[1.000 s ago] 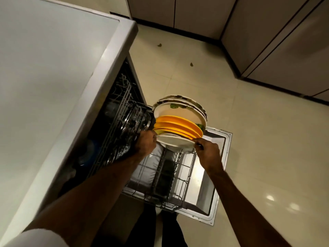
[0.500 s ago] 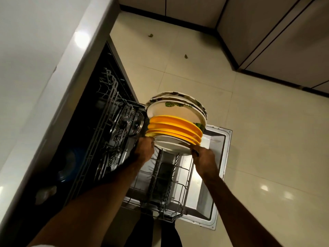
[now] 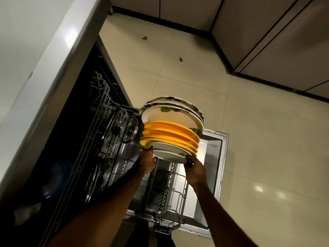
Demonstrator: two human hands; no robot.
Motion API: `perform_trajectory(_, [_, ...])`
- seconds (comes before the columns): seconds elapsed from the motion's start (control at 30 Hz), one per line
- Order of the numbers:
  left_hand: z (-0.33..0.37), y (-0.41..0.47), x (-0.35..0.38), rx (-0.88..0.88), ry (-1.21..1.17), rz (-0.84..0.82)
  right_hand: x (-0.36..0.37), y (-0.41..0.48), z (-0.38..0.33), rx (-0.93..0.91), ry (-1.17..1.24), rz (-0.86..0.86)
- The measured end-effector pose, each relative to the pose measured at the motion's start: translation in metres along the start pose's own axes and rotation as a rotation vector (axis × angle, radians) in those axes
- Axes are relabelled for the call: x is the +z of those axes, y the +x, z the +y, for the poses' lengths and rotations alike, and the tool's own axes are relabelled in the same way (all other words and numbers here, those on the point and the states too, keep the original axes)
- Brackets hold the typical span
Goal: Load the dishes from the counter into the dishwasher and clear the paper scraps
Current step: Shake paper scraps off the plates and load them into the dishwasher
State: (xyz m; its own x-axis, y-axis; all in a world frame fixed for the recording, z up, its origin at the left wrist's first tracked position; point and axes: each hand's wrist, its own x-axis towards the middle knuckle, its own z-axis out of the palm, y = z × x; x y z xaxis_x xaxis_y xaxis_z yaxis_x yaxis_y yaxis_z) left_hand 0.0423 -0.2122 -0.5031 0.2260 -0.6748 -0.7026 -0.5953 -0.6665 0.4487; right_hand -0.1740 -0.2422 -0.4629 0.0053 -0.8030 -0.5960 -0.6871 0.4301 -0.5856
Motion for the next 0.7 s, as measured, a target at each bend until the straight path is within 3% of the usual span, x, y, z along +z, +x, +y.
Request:
perform_trajectory(0.23, [0.019,-0.007,0.007,0.051,0.040,0.026,0.001,-0.017,-0.021,-0.070,0.050,-0.012])
perform_trajectory(0.33, [0.029,-0.022,-0.008,0.159,0.094,0.053,-0.007,-0.028,-0.038,-0.111,0.081,-0.036])
perform_trajectory(0.53, [0.057,-0.079,-0.060,0.253,0.153,0.127,-0.050,-0.062,-0.084,-0.165,0.190,0.024])
perform_trajectory(0.7, [0.087,-0.145,-0.115,0.329,0.154,0.136,-0.108,-0.115,-0.138,-0.288,0.140,0.008])
